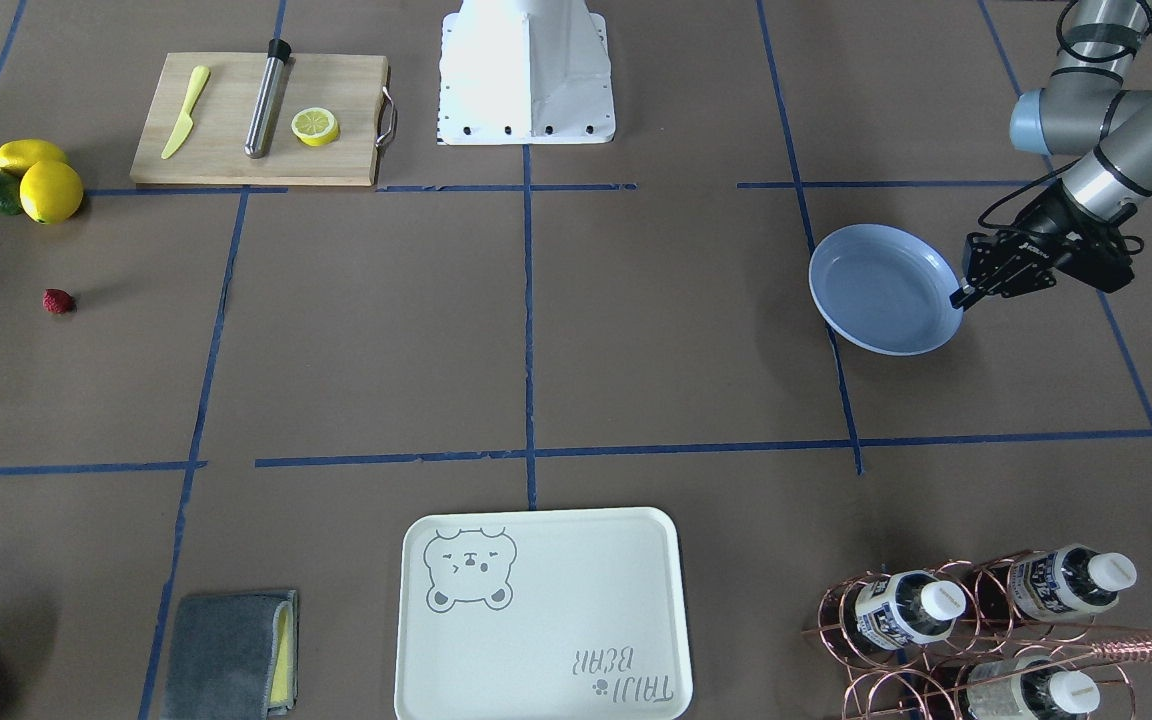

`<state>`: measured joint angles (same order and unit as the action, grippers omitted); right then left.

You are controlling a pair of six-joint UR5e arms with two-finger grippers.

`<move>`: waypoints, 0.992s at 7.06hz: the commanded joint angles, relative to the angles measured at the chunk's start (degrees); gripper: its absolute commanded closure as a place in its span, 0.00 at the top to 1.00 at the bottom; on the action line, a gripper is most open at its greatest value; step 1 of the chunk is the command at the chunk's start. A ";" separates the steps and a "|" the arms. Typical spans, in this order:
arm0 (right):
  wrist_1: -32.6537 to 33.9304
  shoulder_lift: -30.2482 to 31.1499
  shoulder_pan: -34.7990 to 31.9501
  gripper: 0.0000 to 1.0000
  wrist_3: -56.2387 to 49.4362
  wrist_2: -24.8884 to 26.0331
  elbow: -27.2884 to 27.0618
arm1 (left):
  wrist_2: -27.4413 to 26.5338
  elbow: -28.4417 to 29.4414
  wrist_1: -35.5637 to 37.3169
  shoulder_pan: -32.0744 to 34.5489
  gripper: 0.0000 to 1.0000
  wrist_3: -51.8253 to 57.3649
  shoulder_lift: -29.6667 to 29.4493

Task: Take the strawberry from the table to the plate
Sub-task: 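Reach the left gripper to the blue plate rim and grasp it, then slide the blue plate with the left gripper toward the table center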

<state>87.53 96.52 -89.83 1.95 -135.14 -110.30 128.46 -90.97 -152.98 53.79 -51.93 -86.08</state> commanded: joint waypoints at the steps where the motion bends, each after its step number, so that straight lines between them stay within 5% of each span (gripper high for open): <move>1: 0.01 -0.02 0.00 1.00 0.07 -0.13 0.00 | -1.09 -7.63 18.78 -0.09 0.00 -3.41 -10.79; 4: 0.01 -0.02 0.00 1.00 0.07 -0.13 0.00 | -16.08 -4.07 28.43 -17.86 0.00 -21.39 -27.69; 7: 0.01 0.16 0.00 1.00 0.07 -0.13 0.00 | -23.68 -0.88 28.52 -26.70 0.00 -26.90 -32.04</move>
<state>87.54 96.60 -89.83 2.02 -135.26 -110.30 107.15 -92.41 -124.54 29.67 -77.58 -117.27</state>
